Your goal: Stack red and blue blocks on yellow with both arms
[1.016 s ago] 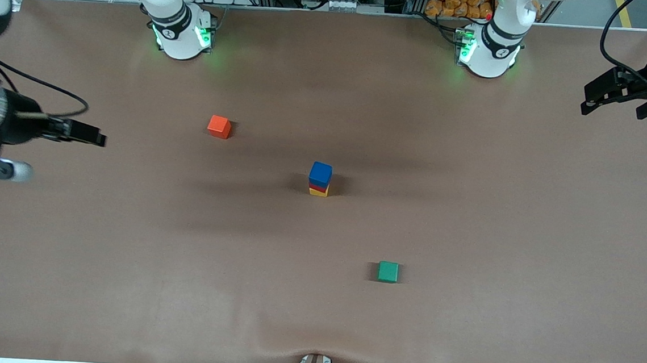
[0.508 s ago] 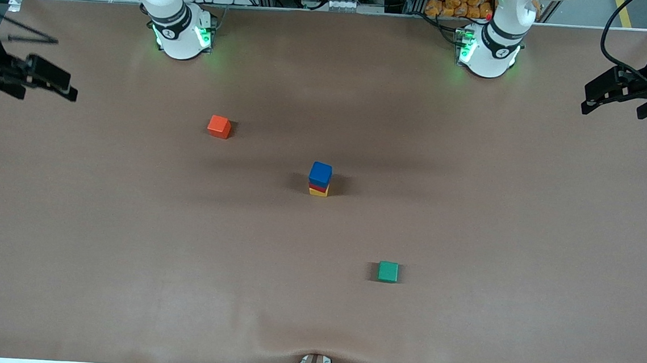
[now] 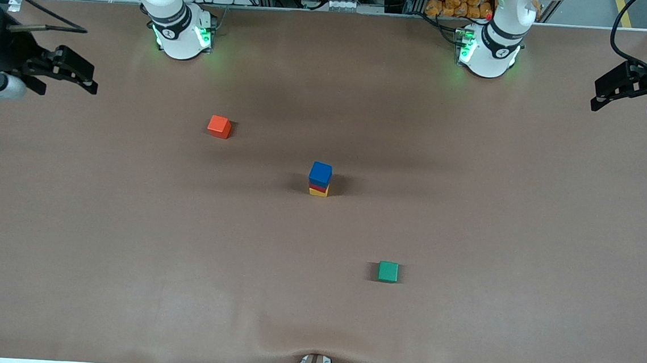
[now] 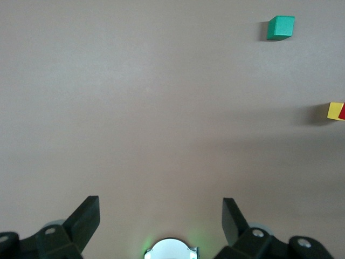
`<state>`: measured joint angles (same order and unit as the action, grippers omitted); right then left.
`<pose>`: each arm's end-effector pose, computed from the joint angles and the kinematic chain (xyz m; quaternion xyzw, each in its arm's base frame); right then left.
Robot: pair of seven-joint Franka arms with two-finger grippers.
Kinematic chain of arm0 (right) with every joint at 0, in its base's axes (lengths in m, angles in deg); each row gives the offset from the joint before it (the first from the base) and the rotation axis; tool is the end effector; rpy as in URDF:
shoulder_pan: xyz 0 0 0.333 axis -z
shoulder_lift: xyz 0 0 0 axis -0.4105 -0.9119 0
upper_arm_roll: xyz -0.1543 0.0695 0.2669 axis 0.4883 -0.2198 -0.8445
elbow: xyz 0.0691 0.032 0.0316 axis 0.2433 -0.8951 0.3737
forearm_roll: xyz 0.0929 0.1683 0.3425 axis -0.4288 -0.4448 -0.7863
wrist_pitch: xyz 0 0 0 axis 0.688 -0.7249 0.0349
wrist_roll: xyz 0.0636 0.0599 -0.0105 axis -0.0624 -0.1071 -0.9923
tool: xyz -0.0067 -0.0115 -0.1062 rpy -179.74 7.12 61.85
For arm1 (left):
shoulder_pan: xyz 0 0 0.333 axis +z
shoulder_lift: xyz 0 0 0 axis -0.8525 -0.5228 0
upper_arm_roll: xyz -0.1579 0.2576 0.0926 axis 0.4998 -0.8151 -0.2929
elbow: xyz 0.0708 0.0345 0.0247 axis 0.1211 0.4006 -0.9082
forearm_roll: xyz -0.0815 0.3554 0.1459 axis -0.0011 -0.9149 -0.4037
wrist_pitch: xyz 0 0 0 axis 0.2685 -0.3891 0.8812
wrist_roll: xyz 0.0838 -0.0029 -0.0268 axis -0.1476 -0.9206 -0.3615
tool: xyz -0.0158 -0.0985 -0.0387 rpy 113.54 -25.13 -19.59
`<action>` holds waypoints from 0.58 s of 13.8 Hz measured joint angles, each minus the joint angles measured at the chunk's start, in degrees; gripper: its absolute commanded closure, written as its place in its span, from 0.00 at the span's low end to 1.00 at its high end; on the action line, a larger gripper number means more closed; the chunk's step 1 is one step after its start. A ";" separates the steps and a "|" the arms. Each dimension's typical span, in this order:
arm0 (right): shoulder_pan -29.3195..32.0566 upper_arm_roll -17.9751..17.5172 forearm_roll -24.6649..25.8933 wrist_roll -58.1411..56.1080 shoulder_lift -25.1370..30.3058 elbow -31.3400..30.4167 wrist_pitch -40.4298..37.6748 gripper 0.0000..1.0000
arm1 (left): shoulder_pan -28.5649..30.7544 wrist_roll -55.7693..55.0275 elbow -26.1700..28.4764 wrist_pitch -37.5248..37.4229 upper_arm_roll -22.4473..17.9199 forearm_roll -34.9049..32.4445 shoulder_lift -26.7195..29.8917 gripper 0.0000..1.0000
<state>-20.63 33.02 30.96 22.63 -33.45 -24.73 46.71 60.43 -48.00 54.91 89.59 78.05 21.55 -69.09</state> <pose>0.5319 0.0766 0.6679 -0.9983 -0.0346 0.0398 0.0238 0.5139 -0.0392 0.6854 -0.9997 0.0202 0.0038 0.0124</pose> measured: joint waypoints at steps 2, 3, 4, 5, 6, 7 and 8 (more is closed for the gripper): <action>-0.09 0.01 0.51 -3.84 0.81 -0.93 0.28 0.00 | 0.00 0.02 0.00 0.00 0.00 0.00 0.00 0.00; -0.08 0.08 0.72 -5.18 0.85 -1.06 0.29 0.00 | 0.00 0.02 0.00 0.00 0.00 0.00 0.00 0.00; -0.06 0.16 0.81 -5.85 0.85 -1.13 0.31 0.00 | 0.00 0.02 0.00 0.00 -0.02 0.00 0.00 0.00; -0.05 0.26 0.83 -6.11 0.85 -1.14 0.34 0.00 | 0.01 0.02 -0.03 0.00 -0.05 0.00 0.01 0.00; -0.05 0.33 0.83 -6.22 0.85 -1.14 0.44 0.00 | 0.01 0.02 -0.12 0.00 -0.09 0.00 0.03 0.00; -0.05 0.38 0.84 -6.31 0.85 -1.14 0.52 0.00 | 0.01 0.02 -0.23 0.00 -0.14 0.00 0.07 0.00; -0.05 0.40 0.88 -6.36 0.85 -1.14 0.57 0.00 | 0.02 0.02 -0.34 0.00 -0.17 0.00 0.10 0.00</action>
<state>-20.68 33.42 31.84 16.28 -32.60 -25.87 47.28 60.44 -47.98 54.57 89.59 77.88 21.54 -68.99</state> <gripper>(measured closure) 0.000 0.000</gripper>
